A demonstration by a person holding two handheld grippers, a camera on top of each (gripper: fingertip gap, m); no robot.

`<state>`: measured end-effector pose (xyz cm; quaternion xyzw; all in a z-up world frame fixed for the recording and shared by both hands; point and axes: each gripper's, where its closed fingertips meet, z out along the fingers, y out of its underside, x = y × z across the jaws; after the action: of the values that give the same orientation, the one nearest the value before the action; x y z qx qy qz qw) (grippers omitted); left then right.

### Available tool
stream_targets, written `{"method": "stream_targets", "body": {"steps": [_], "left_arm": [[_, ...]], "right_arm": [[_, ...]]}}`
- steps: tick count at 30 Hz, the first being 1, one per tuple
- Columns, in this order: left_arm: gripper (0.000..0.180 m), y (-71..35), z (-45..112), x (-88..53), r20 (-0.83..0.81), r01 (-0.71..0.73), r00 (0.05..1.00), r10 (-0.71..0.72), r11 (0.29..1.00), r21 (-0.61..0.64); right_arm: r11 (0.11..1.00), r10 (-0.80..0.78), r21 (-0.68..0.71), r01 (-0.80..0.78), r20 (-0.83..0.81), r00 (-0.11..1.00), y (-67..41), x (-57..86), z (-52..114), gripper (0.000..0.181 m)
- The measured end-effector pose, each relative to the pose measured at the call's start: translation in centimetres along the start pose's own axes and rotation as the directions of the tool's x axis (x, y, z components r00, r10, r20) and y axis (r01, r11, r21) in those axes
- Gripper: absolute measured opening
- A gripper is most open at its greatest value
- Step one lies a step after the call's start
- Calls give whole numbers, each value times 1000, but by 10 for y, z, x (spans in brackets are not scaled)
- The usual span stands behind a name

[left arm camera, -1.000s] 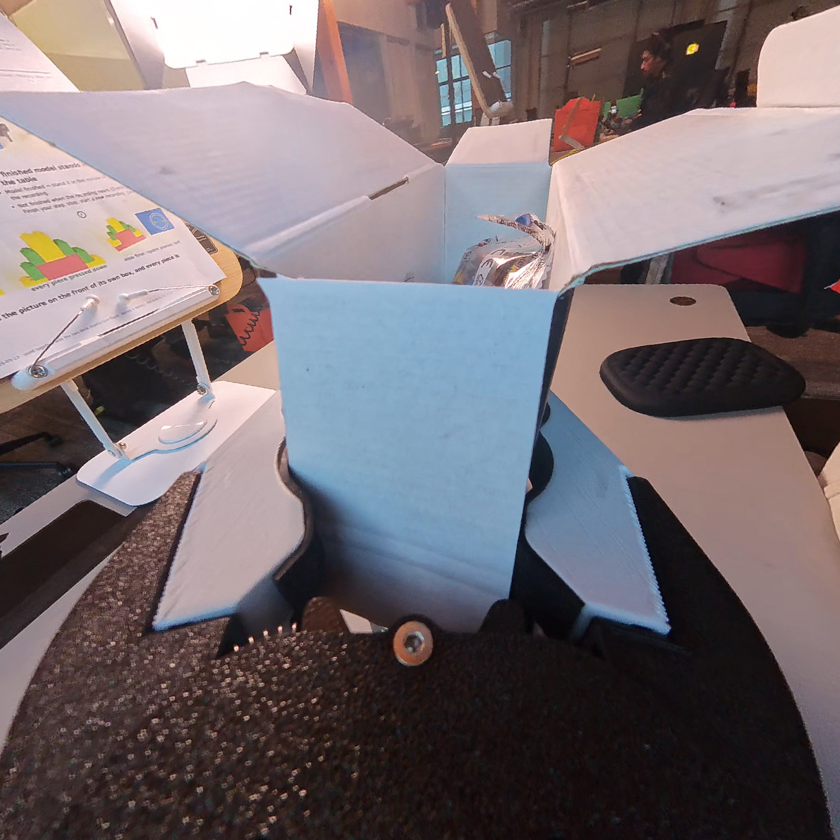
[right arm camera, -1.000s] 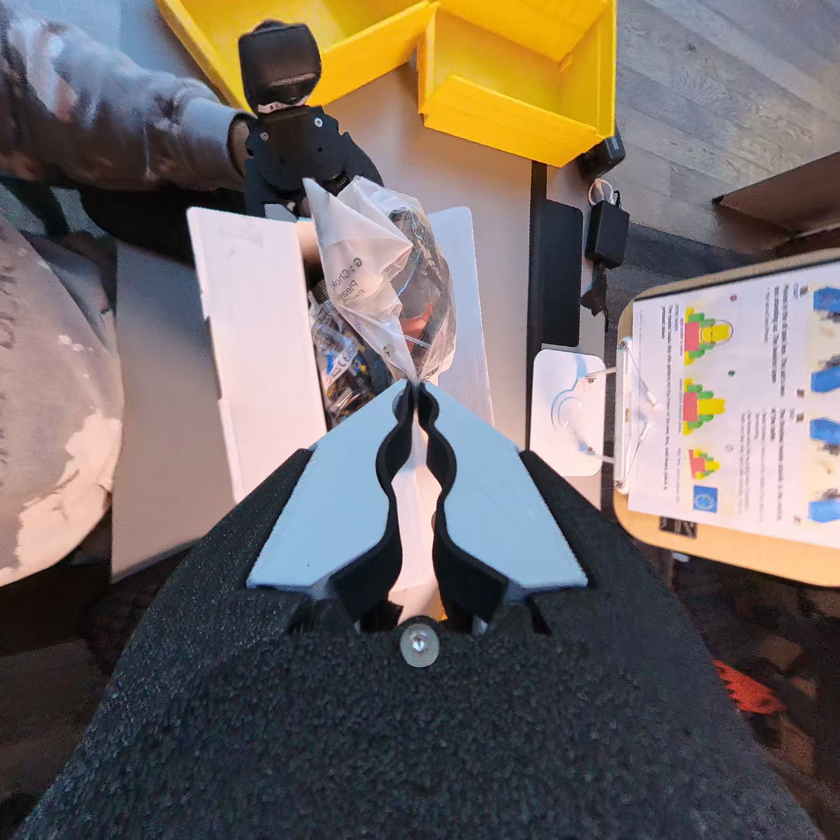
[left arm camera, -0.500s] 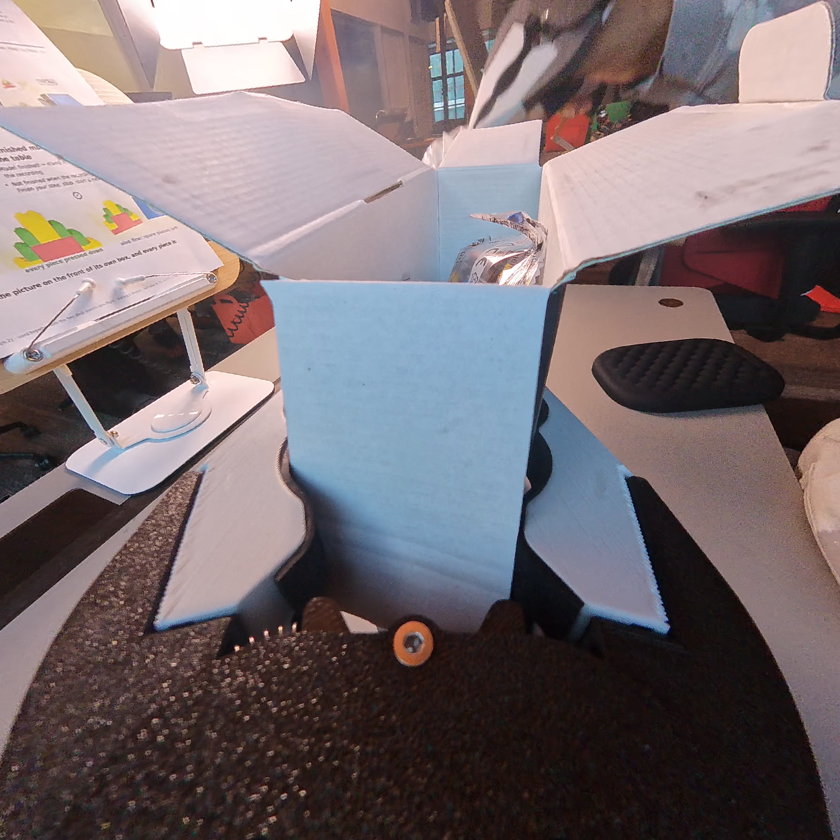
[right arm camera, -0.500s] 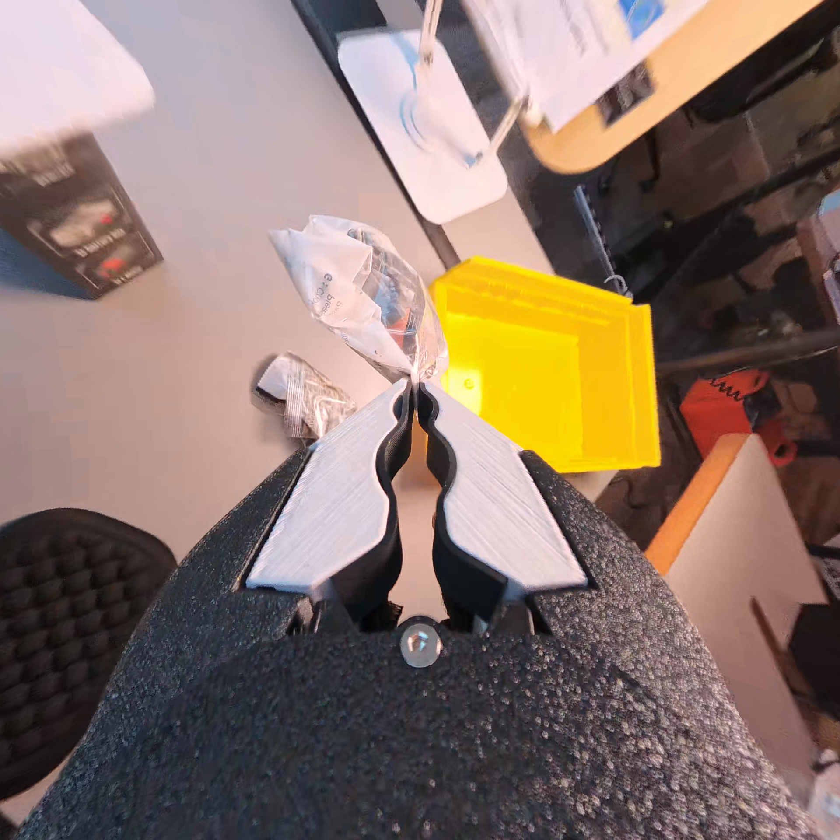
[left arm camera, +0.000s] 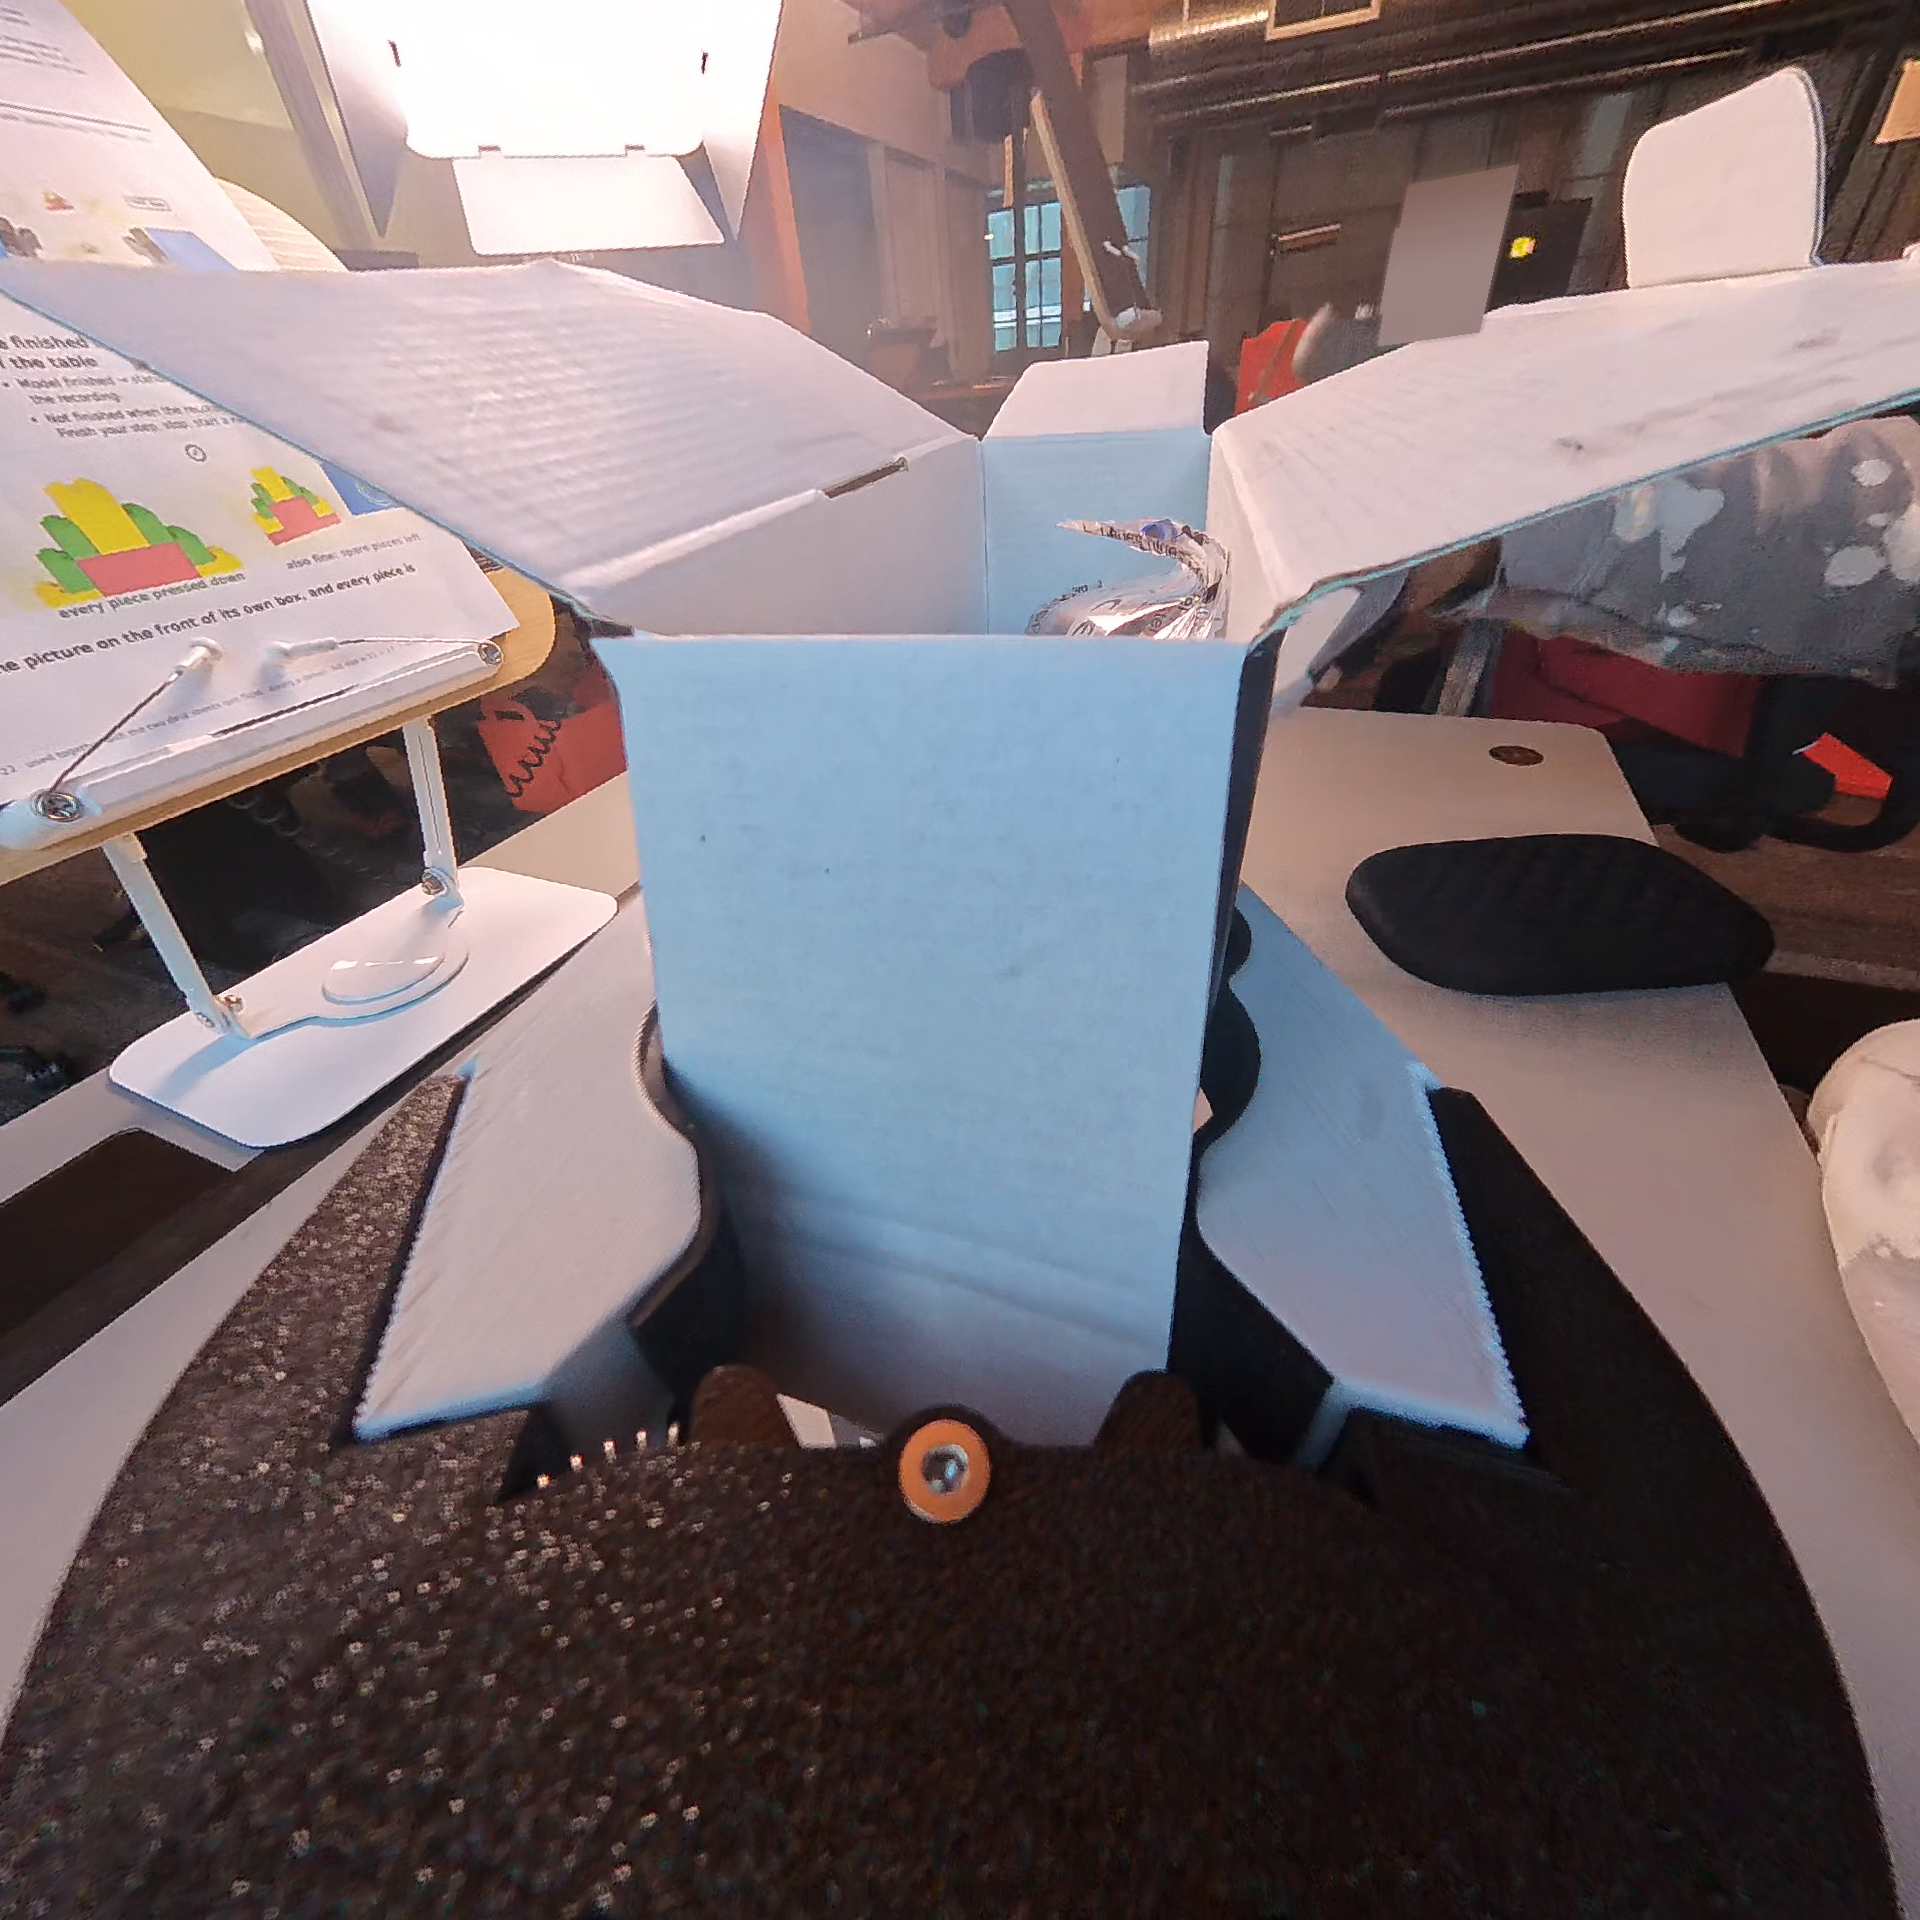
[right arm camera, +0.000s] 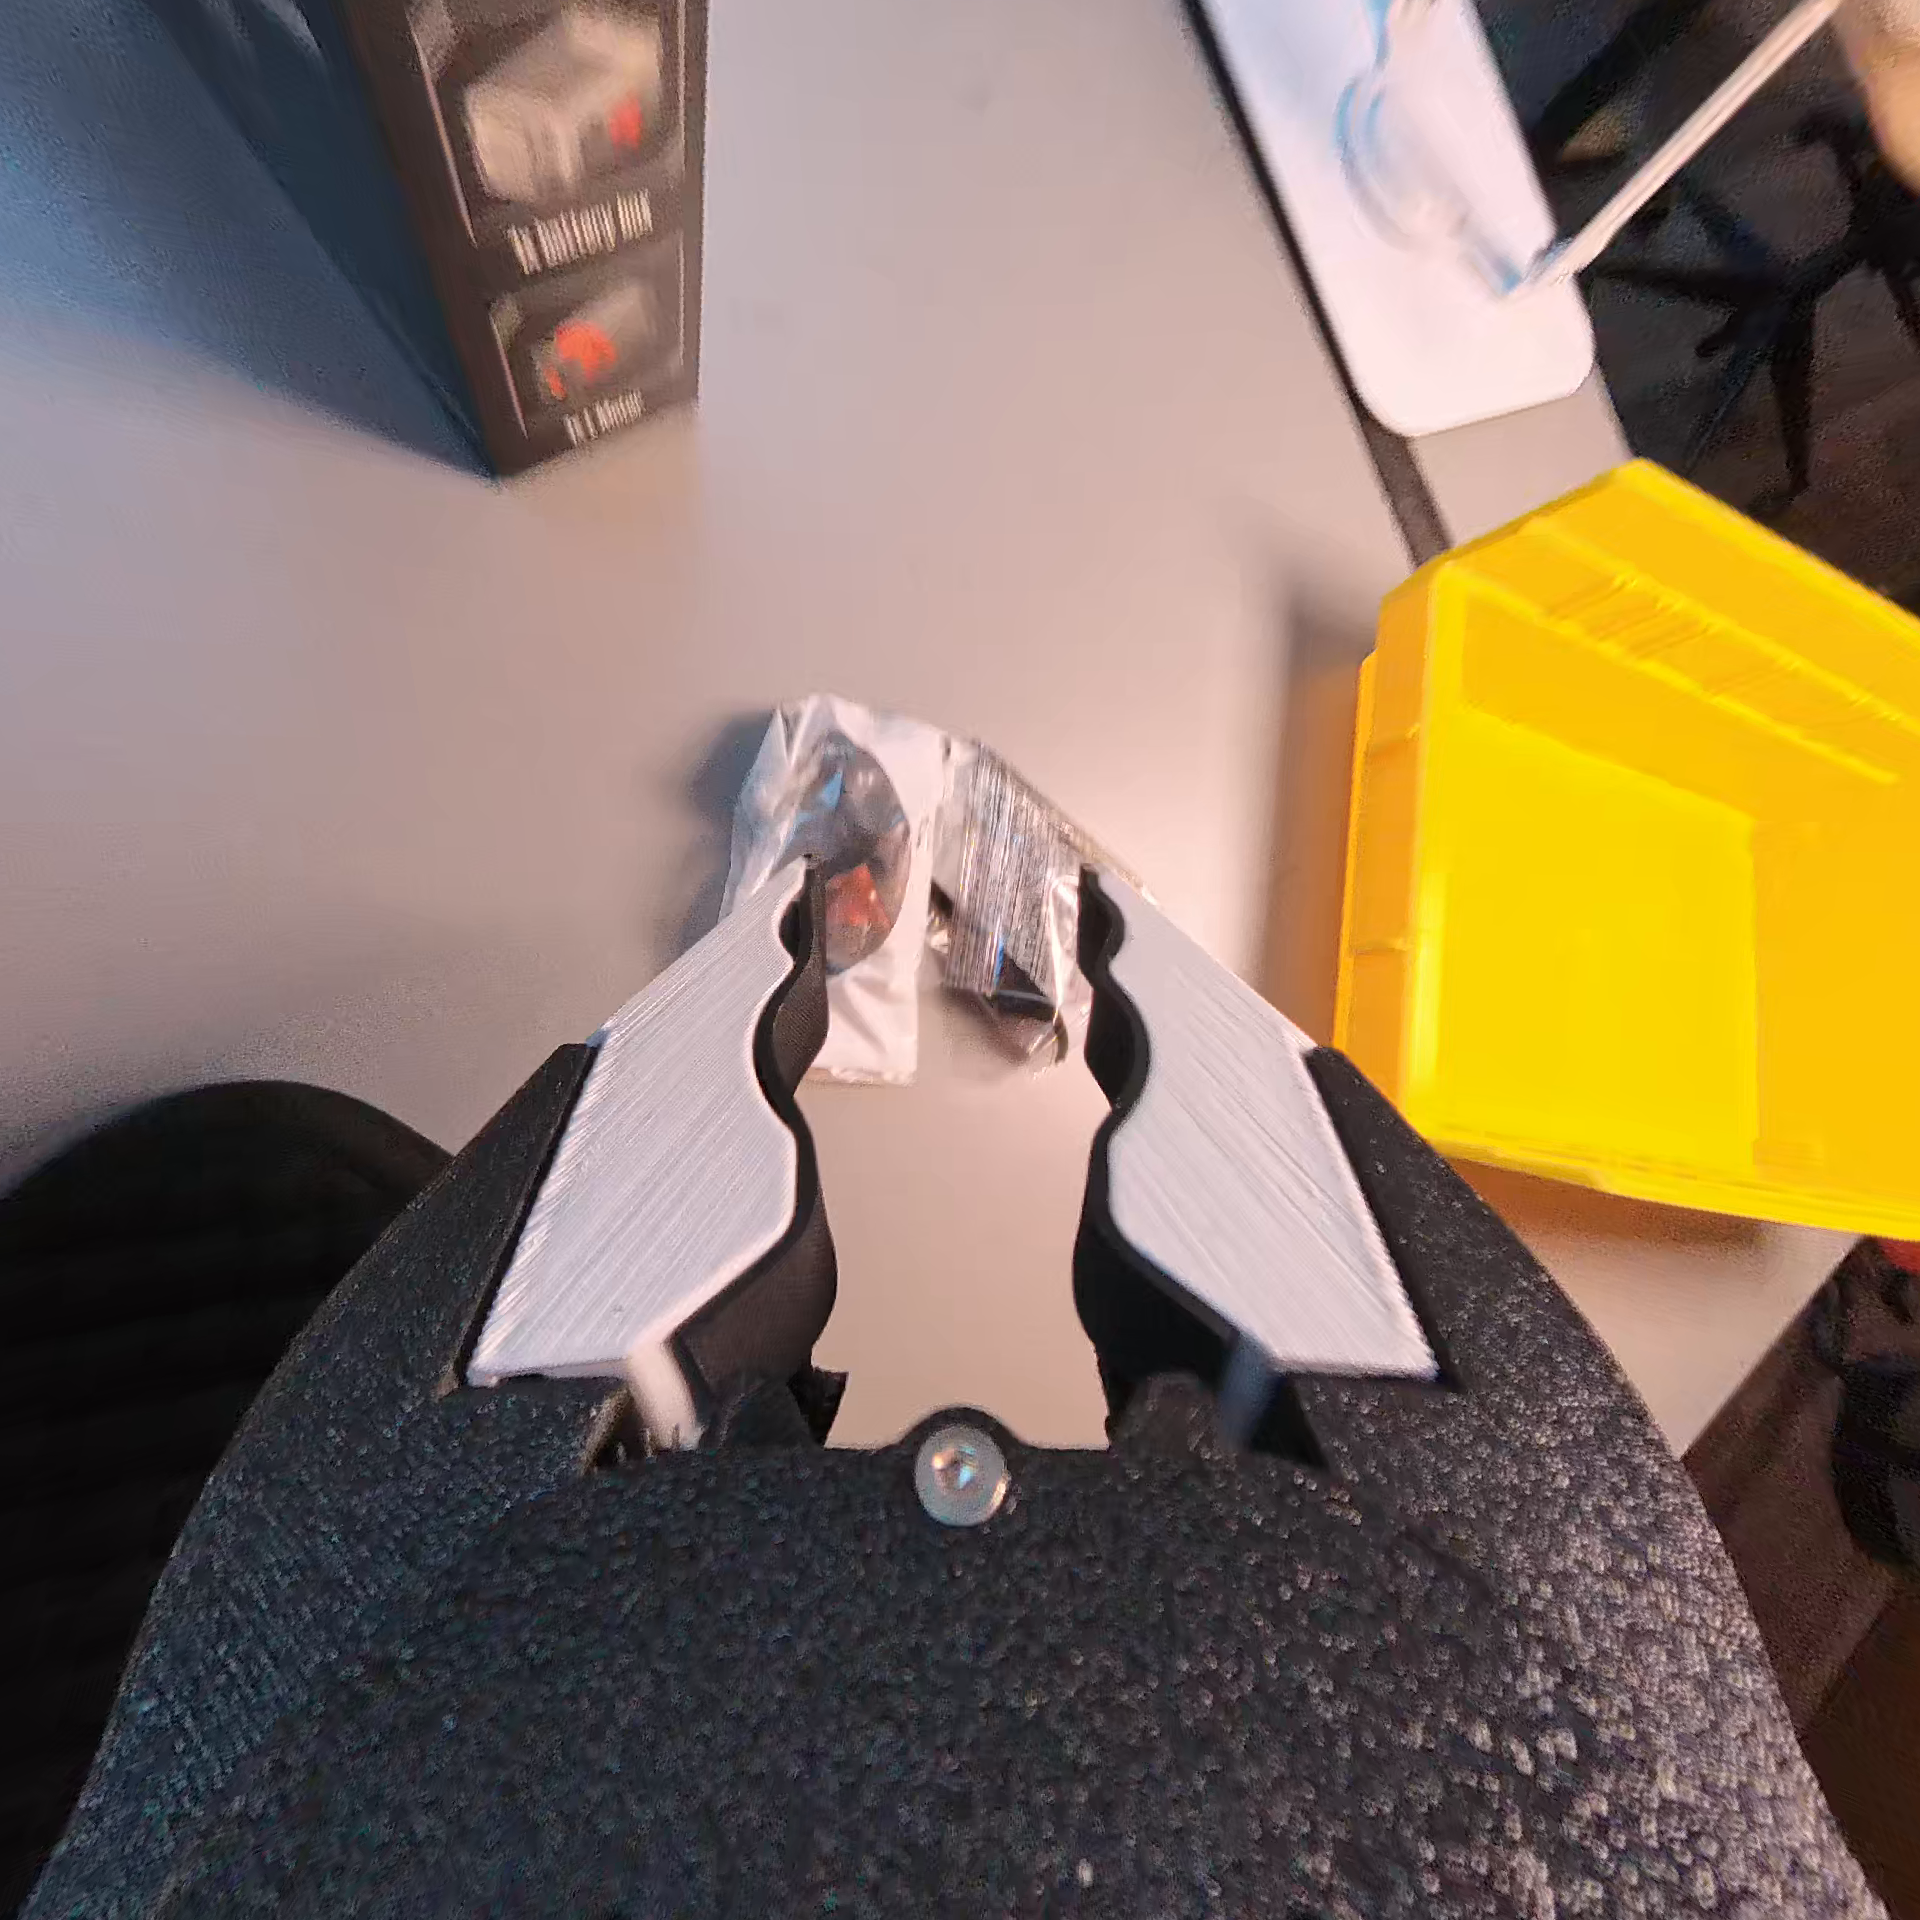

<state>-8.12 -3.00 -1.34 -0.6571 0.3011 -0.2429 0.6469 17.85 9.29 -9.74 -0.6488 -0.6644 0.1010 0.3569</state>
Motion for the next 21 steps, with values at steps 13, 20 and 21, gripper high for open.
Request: {"method": "stream_targets", "body": {"steps": [13,20,21], "left_arm": [[96,-2,1,7,-13,-29,999,30,999,16],[96,-5,-2,23,-20,-115,993,116,992,45],[96,-5,-3,26,-20,-128,991,129,991,49]], "right_arm": [[886,-139,447,124,0,990,-183,1,-140,37],[890,-382,324,319,150,912,-228,-52,-107,35],[887,-412,299,353,163,897,-231,-59,-100,35]]}}
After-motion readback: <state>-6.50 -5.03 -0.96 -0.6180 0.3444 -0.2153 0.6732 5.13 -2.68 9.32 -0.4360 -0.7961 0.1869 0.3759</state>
